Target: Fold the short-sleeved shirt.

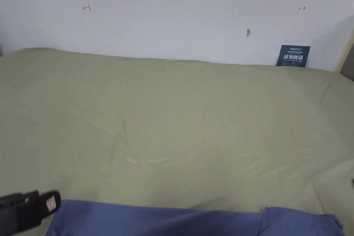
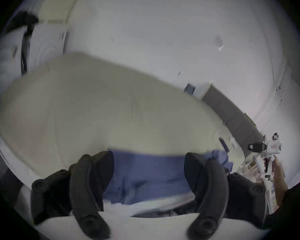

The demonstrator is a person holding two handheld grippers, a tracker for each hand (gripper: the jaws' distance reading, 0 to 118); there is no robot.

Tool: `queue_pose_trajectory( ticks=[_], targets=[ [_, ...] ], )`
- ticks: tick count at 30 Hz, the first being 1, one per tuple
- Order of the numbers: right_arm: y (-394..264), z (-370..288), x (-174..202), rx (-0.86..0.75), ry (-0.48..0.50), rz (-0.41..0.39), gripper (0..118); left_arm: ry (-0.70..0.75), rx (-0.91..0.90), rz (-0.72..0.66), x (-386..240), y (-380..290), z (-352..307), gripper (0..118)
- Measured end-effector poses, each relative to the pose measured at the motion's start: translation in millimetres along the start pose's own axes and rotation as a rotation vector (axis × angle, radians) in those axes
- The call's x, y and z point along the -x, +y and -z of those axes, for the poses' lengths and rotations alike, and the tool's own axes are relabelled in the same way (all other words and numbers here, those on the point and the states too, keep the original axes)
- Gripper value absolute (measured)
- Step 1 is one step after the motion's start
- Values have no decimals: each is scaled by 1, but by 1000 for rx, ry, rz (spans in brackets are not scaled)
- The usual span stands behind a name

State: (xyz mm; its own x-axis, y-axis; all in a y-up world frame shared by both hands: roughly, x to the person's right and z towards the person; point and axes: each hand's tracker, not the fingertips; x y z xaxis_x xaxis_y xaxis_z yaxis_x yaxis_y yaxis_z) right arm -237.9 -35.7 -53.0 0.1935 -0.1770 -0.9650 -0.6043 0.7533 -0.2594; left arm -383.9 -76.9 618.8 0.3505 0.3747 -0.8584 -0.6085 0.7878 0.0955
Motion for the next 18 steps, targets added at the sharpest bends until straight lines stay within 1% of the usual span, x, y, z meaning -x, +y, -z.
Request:
queue_pose_trajectory(
  ticks=[1, 3, 4, 5, 6, 7, 8, 9, 10, 12, 13, 16, 18],
  targets=[
    [11, -11, 18, -76, 3, -29, 75, 10, -51, 29, -16, 13, -4, 90],
    [28, -16, 43, -189, -8, -113, 75, 33, -128, 98, -48, 31, -2, 89],
    [34, -17, 56, -255, -20, -157, 75, 49, -167, 129, -65, 41, 5, 89],
    [38, -13, 69, -324, -56, -193, 74, 75, -202, 168, -79, 44, 13, 87],
    [39, -11, 80, -376, -109, -215, 70, 106, -226, 187, -91, 46, 18, 84],
    [40, -9, 92, -413, -153, -215, 60, 153, -249, 198, -103, 46, 24, 75],
    [38, -6, 102, -441, -187, -212, 31, 197, -290, 210, -118, 47, 30, 47],
    [34, -4, 109, -469, -195, -204, 0, 227, -326, 221, -125, 44, 31, 13],
    [30, -1, 117, -489, -208, -194, 0, 270, -361, 219, -134, 41, 34, 0],
    [13, 4, 130, -550, -264, -191, 0, 322, -397, 224, -159, 32, 36, 0],
    [5, 6, 129, -562, -271, -209, 0, 334, -422, 222, -166, 24, 35, 0],
    [-16, 10, 138, -573, -240, -203, 0, 323, -446, 237, -174, 7, 36, 0],
    [-19, 15, 135, -551, -239, -212, 0, 328, -437, 251, -177, 0, 37, 0]
  ],
)
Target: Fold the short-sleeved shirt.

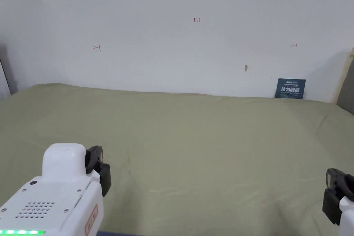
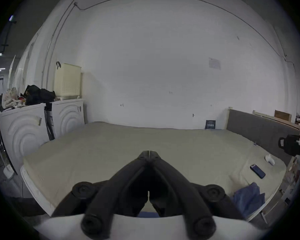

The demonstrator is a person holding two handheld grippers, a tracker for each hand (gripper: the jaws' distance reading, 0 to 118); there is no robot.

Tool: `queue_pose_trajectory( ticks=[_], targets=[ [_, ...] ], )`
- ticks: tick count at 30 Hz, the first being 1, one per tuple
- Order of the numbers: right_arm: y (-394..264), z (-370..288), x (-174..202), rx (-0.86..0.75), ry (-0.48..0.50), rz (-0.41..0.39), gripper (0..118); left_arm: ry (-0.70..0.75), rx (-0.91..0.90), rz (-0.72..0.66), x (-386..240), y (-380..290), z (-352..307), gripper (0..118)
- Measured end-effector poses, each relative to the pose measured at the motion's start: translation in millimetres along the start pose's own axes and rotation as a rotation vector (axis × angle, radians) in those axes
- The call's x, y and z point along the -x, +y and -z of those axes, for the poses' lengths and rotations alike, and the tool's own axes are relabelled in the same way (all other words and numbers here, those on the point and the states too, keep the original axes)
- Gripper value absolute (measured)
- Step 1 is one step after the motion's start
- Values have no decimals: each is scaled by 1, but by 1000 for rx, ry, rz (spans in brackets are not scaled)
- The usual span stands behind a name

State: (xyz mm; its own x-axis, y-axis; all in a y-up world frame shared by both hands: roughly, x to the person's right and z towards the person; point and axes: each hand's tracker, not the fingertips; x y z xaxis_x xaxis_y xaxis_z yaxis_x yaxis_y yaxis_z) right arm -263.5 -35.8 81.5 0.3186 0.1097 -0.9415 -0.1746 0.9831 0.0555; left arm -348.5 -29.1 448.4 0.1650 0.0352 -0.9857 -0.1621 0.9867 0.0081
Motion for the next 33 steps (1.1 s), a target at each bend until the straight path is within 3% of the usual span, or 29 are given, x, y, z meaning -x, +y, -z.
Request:
queue_pose_trajectory(
  ticks=[10, 25, 27, 29, 31, 33],
  targets=[
    [8, 1, 6, 3, 18, -33, 0, -37, 20, -25, 18, 10, 6, 0],
    [14, 3, 9, 2, 24, -22, 0, -45, -1, -2, 10, 13, 9, 0],
    [13, 4, 9, 12, 31, -25, 0, -86, 21, -38, 25, 9, 15, 0],
    [13, 4, 8, 21, 41, -25, 0, -243, 92, -118, 56, 7, 25, 0],
    [13, 1, 8, 22, 45, -33, 0, -384, 191, -166, 90, 2, 35, 5],
    [13, 0, 6, 25, 50, -29, 0, -435, 264, -162, 129, -9, 45, 34]
  ],
)
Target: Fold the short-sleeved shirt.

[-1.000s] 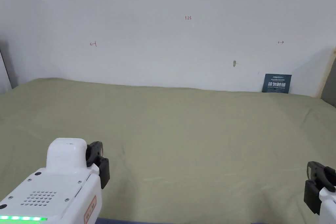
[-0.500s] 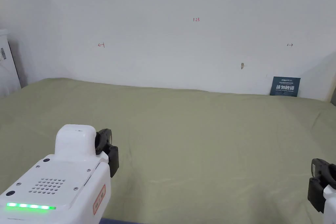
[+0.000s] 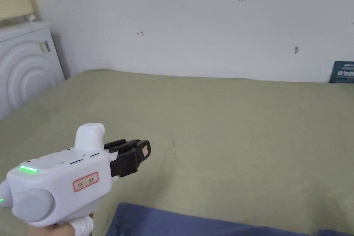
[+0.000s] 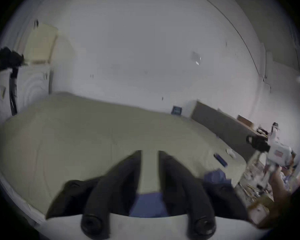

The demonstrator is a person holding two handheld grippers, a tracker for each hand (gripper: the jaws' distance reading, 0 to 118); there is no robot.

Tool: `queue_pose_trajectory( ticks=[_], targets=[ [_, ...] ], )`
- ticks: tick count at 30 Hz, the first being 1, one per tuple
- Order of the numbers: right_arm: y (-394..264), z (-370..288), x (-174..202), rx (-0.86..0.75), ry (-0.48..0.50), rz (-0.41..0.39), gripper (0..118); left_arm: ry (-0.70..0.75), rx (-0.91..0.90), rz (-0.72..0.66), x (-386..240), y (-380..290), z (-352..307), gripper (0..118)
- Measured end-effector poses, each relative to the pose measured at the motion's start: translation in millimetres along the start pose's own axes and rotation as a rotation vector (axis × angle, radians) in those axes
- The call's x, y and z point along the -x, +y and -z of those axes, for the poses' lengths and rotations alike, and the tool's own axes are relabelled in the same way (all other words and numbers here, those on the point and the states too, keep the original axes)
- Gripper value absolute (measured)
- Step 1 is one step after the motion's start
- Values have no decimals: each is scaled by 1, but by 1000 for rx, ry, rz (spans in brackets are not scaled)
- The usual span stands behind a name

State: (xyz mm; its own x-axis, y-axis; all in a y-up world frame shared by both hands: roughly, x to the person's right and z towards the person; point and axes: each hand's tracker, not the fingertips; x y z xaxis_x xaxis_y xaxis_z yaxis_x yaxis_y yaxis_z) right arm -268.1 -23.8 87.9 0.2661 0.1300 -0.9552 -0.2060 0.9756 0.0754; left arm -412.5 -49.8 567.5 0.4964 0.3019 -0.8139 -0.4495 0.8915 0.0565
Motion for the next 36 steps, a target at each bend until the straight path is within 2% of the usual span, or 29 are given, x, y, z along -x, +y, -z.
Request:
queue_pose_trajectory(
  ticks=[1, 2, 3, 6, 9, 12, 13, 15, 17, 19, 23, 25, 26, 27, 28, 29, 30, 31, 32, 33, 36],
  targets=[
    [-1, 0, -1, 2, 6, 12, 0, 15, 79, -16, 12, 0, -2, 61],
    [-2, 4, -3, 6, 7, 25, 0, 18, 151, -69, 34, -4, -1, 101],
    [-3, 5, -3, 10, 7, 28, 0, 29, 231, -139, 54, -10, 2, 111],
    [-5, 8, 1, 23, 26, 44, 0, 26, 391, -316, 110, -41, 7, 110],
    [-8, 9, 4, 40, 42, 39, 0, 29, 451, -463, 145, -80, 8, 110],
    [-9, 10, 6, 51, 42, 25, 0, -8, 465, -649, 161, -119, 17, 110],
    [-9, 10, 6, 53, 44, 26, 0, -17, 476, -695, 137, -121, 19, 110],
    [-7, 10, 6, 56, 52, 32, 0, -4, 499, -745, 132, -136, 27, 110],
    [-6, 9, 6, 57, 52, 26, 0, -3, 438, -676, 131, -142, 25, 110],
    [-5, 8, 6, 51, 50, 28, 0, -10, 442, -669, 129, -142, 24, 109],
    [-5, 8, 6, 44, 61, 72, 0, -42, 426, -731, 107, -143, 17, 103],
    [-6, 9, 7, 49, 65, 74, 0, -57, 420, -726, 123, -146, 16, 101],
    [-8, 10, 8, 53, 66, 72, 0, -57, 426, -736, 123, -146, 16, 92],
    [-9, 10, 9, 54, 66, 71, 0, -42, 428, -741, 123, -147, 15, 77],
    [-9, 11, 9, 58, 70, 75, 0, -5, 429, -742, 124, -148, 14, 48],
    [-10, 11, 9, 61, 74, 82, 0, 31, 431, -747, 117, -154, 9, 12],
    [-10, 10, 11, 64, 80, 94, 0, 67, 436, -768, 117, -159, 8, 12],
    [-10, 10, 11, 71, 85, 98, 0, 1, 409, -839, 115, -163, 7, 12],
    [-11, 10, 11, 74, 87, 101, 0, -18, 391, -848, 112, -164, 5, 12],
    [-11, 10, 11, 76, 88, 100, 0, -5, 402, -825, 146, -175, 13, 12],
    [-16, 8, 6, 82, 87, 106, 0, 7, 402, -781, 151, -167, 7, 12]
  ],
)
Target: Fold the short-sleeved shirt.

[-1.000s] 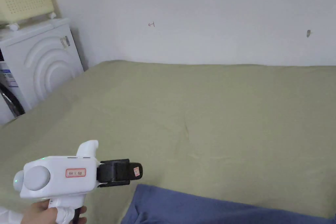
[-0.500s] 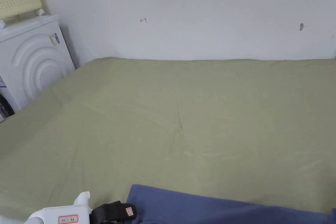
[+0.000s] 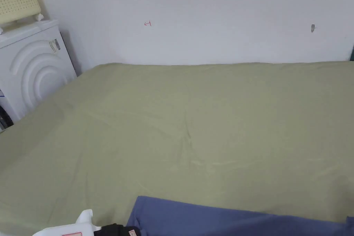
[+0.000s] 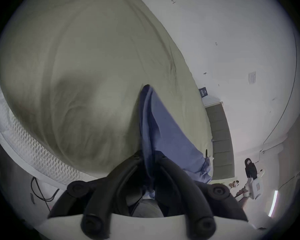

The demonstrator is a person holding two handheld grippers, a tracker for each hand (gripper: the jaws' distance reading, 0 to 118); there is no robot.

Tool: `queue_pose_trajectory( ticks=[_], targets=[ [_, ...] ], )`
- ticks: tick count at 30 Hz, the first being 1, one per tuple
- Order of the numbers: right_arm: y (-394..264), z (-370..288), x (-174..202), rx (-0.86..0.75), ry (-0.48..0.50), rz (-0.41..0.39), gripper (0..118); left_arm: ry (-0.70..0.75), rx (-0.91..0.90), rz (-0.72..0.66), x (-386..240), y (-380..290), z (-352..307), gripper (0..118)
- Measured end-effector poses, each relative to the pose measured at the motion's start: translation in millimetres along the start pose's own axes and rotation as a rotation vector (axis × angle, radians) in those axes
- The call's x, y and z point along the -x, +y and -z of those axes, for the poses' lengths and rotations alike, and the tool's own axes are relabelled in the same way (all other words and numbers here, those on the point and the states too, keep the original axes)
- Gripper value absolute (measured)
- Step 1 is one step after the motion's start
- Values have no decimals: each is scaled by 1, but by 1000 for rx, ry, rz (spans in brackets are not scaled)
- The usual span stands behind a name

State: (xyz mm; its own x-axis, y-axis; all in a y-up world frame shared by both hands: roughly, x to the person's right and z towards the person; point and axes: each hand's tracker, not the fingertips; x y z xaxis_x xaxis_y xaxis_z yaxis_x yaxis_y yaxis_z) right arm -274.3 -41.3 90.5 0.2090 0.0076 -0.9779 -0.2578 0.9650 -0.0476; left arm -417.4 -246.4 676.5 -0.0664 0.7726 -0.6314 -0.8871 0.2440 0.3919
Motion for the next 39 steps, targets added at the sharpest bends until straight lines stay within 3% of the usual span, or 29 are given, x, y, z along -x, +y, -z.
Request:
queue_pose_trajectory(
  ticks=[1, 6, 13, 17, 21, 22, 25, 26, 28, 31, 33, 34, 35, 37, 39],
  targets=[
    [0, -1, -2, 0, -2, 8, 0, -13, -14, 18, -45, -14, -7, 12],
    [2, -8, -16, -10, -22, 33, 0, -130, -57, 237, -108, -4, -21, 12],
    [10, -24, -34, -44, -59, 54, 0, -287, 123, 546, -216, -29, 33, 12],
    [13, -33, -48, -62, -85, 71, 0, -284, 283, 629, -247, -64, 95, 12],
    [13, -40, -58, -65, -112, 80, 0, -214, 387, 628, -252, -90, 153, 13],
    [12, -40, -62, -64, -119, 81, 0, -195, 398, 625, -249, -93, 167, 17],
    [10, -42, -68, -64, -130, 85, 0, -145, 360, 523, -240, -97, 186, 70],
    [9, -43, -69, -59, -133, 88, 0, -149, 338, 456, -234, -96, 187, 77],
    [7, -44, -71, -52, -137, 87, 0, -210, 316, 319, -225, -91, 177, 77],
    [7, -45, -70, -45, -140, 92, 0, -333, 229, 233, -212, -71, 148, 73],
    [6, -43, -69, -38, -125, 106, 0, -335, 136, 241, -203, -64, 130, 60],
    [7, -42, -67, -37, -117, 110, 0, -301, 104, 233, -199, -63, 127, 38],
    [7, -41, -64, -36, -110, 108, 0, -268, 103, 214, -195, -62, 130, 0],
    [8, -42, -60, -37, -97, 103, 0, -204, 82, 179, -198, -70, 133, 0],
    [10, -43, -57, -41, -72, 105, 0, -281, 147, 137, -194, -75, 143, 0]
  ],
)
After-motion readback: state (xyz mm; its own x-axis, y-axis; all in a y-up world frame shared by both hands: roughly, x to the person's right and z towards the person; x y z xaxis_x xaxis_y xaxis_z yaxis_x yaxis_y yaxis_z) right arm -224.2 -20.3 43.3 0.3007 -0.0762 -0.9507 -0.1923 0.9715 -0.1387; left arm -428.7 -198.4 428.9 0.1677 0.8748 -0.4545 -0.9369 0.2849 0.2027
